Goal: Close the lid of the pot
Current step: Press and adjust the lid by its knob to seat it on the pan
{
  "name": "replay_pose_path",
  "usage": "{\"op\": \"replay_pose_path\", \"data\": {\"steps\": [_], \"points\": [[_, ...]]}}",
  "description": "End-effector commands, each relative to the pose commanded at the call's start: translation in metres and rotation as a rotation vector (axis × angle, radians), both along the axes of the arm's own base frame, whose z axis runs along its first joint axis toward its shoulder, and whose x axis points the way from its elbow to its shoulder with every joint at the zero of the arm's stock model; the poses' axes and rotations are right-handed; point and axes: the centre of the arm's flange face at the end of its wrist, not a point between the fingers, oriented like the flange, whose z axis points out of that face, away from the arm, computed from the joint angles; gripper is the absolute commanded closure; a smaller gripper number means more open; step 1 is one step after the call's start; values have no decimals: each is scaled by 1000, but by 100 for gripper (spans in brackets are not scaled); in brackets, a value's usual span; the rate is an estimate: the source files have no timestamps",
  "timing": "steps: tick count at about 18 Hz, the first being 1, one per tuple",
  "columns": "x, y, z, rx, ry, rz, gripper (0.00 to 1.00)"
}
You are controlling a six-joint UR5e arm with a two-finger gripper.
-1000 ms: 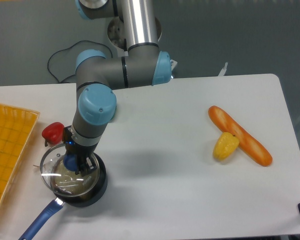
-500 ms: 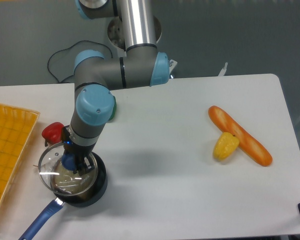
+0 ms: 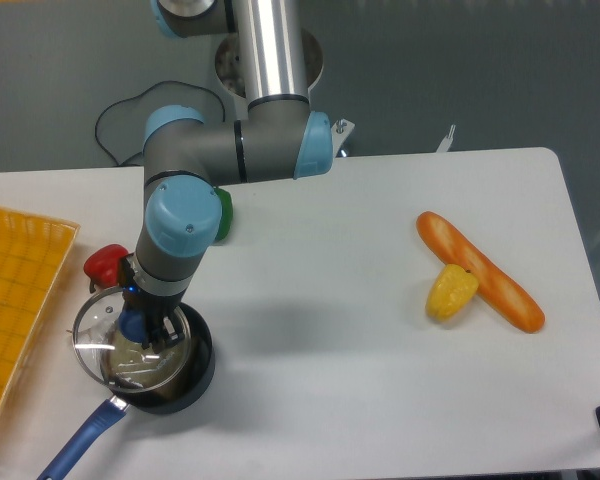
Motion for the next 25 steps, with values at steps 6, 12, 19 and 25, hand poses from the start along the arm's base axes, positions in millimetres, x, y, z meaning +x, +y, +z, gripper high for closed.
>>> {"op": "replay_pose_path", "data": {"steps": [6, 12, 19, 25], "points": [[-1, 2, -9, -9, -4, -1, 51], [-1, 3, -10, -10, -5, -1, 51], [-3, 6, -13, -11, -3, -6, 51], [-5, 6, -14, -10, -3, -8, 51]]}}
